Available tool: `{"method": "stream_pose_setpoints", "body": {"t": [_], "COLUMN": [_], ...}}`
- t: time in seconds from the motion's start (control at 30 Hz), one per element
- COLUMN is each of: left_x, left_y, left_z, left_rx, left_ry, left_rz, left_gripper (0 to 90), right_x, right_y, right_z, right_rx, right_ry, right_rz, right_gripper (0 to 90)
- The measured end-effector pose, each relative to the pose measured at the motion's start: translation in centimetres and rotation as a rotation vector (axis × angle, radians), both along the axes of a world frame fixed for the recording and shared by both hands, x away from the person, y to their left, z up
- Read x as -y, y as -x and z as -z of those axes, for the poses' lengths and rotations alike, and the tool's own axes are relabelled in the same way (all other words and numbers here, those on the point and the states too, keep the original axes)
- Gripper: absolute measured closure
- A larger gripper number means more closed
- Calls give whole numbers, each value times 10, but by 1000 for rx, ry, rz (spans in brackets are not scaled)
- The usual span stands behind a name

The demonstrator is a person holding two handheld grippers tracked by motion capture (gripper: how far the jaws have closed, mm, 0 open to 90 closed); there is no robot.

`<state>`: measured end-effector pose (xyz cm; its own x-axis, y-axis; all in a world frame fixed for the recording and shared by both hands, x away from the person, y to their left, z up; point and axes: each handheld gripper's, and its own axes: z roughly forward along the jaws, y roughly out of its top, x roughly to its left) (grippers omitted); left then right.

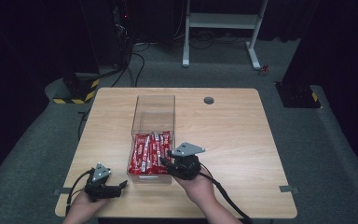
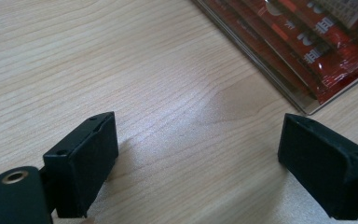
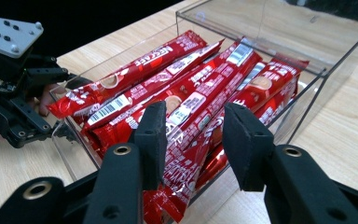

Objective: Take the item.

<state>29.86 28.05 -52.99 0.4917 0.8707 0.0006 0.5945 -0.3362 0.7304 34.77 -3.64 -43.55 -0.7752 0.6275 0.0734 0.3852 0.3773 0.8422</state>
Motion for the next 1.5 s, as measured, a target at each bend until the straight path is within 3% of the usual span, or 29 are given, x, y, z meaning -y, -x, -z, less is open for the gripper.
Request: {"method": "stream_pose_setpoints", "body": {"t": [0.53, 0.9, 1.5], "left_x": [0, 0, 0], "left_y": [0, 0, 0], "left_z": [0, 0, 0], "left_rx": [2, 2, 1], "left_ry": [4, 4, 3], "left_rz": [-5, -5, -5], "left_gripper": [124, 124, 124], "right_x": [-3, -3, 8], "right_y": [-3, -1, 18], "right_z": [8, 9, 7], "right_rx": [-25, -6, 25], "right_ry": [8, 12, -82], "right_rz": [36, 52, 28], "right_gripper": [724, 885, 897]}}
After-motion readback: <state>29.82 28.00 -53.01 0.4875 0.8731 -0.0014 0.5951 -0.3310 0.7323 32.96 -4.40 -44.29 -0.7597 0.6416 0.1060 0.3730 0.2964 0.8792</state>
